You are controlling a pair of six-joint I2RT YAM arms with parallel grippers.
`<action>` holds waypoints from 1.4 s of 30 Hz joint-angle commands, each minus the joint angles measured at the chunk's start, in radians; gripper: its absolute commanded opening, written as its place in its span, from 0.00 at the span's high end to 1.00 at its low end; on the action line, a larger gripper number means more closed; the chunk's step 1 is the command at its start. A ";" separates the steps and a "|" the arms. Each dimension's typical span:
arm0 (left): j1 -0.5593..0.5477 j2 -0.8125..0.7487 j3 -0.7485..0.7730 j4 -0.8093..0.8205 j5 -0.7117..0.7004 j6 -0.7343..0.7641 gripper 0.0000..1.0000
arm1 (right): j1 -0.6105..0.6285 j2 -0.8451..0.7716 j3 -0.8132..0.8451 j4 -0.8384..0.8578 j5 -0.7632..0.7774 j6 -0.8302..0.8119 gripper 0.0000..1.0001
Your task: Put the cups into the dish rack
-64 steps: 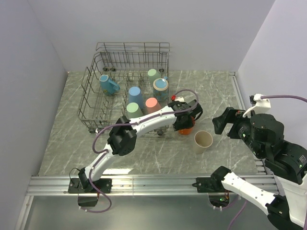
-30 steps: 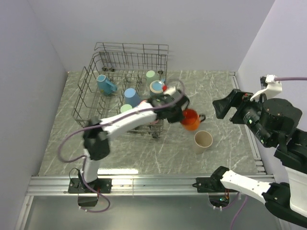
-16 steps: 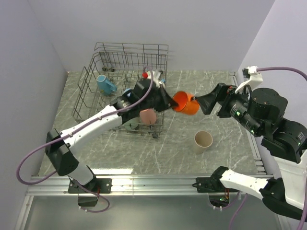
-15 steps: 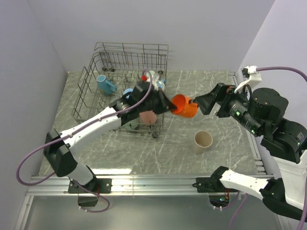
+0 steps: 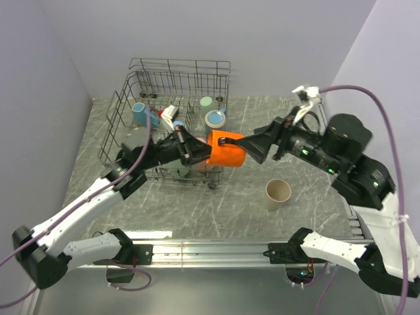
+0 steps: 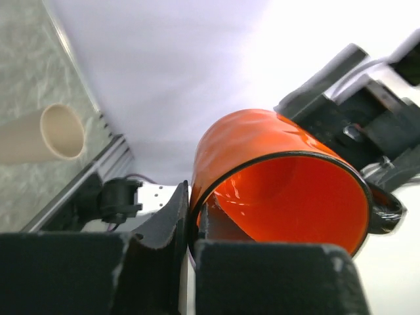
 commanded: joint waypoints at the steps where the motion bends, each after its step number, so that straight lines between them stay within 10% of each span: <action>1: 0.015 -0.105 -0.043 0.164 0.038 -0.092 1.00 | -0.003 0.041 0.000 0.125 -0.124 -0.017 0.09; 32: 0.053 -0.055 -0.019 0.105 0.043 -0.265 1.00 | -0.001 0.084 -0.075 0.328 -0.250 -0.060 0.21; 42: 0.053 -0.038 -0.042 0.253 0.052 -0.365 1.00 | 0.009 0.116 -0.132 0.400 -0.261 -0.034 0.48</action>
